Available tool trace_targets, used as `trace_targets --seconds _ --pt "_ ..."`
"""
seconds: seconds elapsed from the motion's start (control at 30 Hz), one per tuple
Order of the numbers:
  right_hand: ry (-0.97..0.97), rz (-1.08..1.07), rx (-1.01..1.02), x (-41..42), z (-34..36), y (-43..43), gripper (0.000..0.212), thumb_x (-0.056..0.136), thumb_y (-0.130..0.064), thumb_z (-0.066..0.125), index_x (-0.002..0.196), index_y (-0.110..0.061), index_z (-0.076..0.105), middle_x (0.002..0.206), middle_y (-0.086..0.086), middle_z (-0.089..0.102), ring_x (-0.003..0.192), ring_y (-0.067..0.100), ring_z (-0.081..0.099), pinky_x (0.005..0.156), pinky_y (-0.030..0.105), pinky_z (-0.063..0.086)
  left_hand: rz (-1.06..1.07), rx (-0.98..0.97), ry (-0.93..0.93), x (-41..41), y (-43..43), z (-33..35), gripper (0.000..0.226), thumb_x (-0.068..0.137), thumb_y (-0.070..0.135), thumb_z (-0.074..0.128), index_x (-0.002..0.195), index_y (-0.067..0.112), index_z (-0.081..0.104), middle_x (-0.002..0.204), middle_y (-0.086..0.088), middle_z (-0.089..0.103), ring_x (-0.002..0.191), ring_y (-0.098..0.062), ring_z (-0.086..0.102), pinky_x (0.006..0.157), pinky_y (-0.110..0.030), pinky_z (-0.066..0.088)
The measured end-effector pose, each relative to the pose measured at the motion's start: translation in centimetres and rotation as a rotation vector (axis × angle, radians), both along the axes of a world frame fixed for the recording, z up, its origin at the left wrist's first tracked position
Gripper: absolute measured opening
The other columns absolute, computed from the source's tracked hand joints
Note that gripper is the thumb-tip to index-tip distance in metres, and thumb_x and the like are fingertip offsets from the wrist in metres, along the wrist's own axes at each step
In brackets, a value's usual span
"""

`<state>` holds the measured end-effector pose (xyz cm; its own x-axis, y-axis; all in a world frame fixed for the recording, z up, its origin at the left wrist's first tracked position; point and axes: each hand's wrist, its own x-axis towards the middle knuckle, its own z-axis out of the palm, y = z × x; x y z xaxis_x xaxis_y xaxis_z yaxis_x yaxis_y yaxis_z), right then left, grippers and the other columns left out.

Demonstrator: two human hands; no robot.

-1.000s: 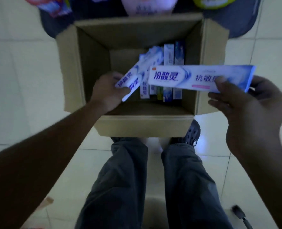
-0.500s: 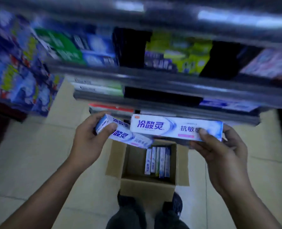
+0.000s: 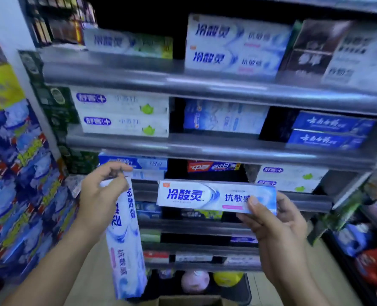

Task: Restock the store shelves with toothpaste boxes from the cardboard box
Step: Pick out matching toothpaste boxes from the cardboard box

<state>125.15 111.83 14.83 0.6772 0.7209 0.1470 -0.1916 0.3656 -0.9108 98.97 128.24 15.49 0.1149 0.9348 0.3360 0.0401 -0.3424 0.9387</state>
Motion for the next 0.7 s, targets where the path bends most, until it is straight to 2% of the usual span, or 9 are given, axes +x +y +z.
trace_targets --seconds 0.07,0.17,0.2,0.27,0.33,0.43,0.57,0.63,0.7 --pt "-0.037 -0.045 0.056 0.2 1.8 0.1 0.027 0.070 -0.016 0.084 0.094 -0.022 0.074 0.088 0.006 0.076 0.082 0.024 0.074 0.069 0.034 0.061 -0.113 -0.002 0.025 0.7 -0.3 3.1 0.026 0.067 0.020 0.058 0.087 0.020 0.075 0.082 0.005 0.062 0.077 -0.007 0.057 0.070 -0.021 0.045" --pt "-0.057 -0.100 0.136 0.7 4.4 0.5 0.024 0.066 -0.014 0.083 0.084 -0.029 0.079 0.082 0.006 0.078 0.074 0.021 0.076 0.065 0.032 0.061 -0.262 0.002 0.089 2.0 -1.0 6.8 0.032 0.059 0.037 0.068 0.087 0.029 0.080 0.088 -0.001 0.071 0.078 -0.003 0.065 0.069 -0.013 0.049" --pt "-0.047 -0.112 0.159 0.9 5.3 0.5 0.028 0.062 -0.017 0.087 0.086 -0.028 0.079 0.084 0.010 0.078 0.073 0.022 0.076 0.064 0.032 0.061 -0.278 0.013 0.114 2.5 -1.1 7.7 0.032 0.059 0.042 0.071 0.089 0.034 0.080 0.090 0.002 0.073 0.081 -0.003 0.067 0.072 -0.014 0.050" --pt "-0.035 -0.104 0.194 1.4 6.8 0.6 0.051 0.049 -0.028 0.099 0.094 -0.018 0.076 0.091 0.019 0.077 0.076 0.028 0.076 0.065 0.033 0.061 -0.280 0.039 0.139 3.3 -1.2 9.4 0.029 0.063 0.046 0.077 0.092 0.041 0.079 0.093 0.007 0.076 0.086 -0.003 0.069 0.079 -0.021 0.049" --pt "-0.039 -0.108 0.216 1.9 8.4 0.7 0.072 0.037 -0.044 0.103 0.097 -0.015 0.075 0.092 0.020 0.077 0.080 0.031 0.077 0.067 0.034 0.061 -0.306 0.057 0.128 4.1 -1.4 10.9 0.027 0.066 0.045 0.079 0.092 0.048 0.079 0.095 0.012 0.078 0.090 -0.001 0.071 0.079 -0.019 0.049" --pt "-0.029 -0.107 0.304 2.7 10.5 1.0 0.077 0.034 -0.046 0.104 0.099 -0.022 0.071 0.090 0.016 0.078 0.079 0.029 0.077 0.067 0.035 0.062 -0.374 0.074 0.075 5.1 -1.8 12.6 0.037 0.064 0.048 0.080 0.101 0.046 0.079 0.104 0.011 0.078 0.099 -0.004 0.073 0.083 -0.022 0.051" --pt "-0.084 -0.068 0.379 4.2 12.7 1.9 0.067 0.041 -0.045 0.103 0.097 -0.040 0.068 0.086 0.014 0.078 0.077 0.025 0.077 0.068 0.032 0.061 -0.378 0.105 0.003 6.4 -1.9 14.7 0.033 0.074 0.032 0.076 0.104 0.047 0.079 0.110 0.011 0.078 0.104 -0.004 0.072 0.079 -0.017 0.056" --pt "-0.142 -0.074 0.377 4.7 13.7 2.7 0.062 0.047 -0.044 0.102 0.098 -0.040 0.067 0.090 0.016 0.078 0.080 0.026 0.077 0.072 0.032 0.061 -0.355 0.128 -0.021 7.2 -1.8 15.6 0.033 0.082 0.021 0.078 0.102 0.047 0.079 0.109 0.011 0.078 0.103 -0.004 0.072 0.079 -0.017 0.055" --pt "-0.248 -0.132 0.363 5.4 14.8 3.8 0.053 0.057 -0.036 0.099 0.100 -0.038 0.069 0.094 0.009 0.079 0.084 0.022 0.077 0.073 0.028 0.061 -0.317 0.137 -0.031 7.9 -1.4 16.5 0.038 0.090 0.009 0.072 0.103 0.043 0.080 0.109 0.009 0.079 0.105 -0.007 0.072 0.086 -0.022 0.051"
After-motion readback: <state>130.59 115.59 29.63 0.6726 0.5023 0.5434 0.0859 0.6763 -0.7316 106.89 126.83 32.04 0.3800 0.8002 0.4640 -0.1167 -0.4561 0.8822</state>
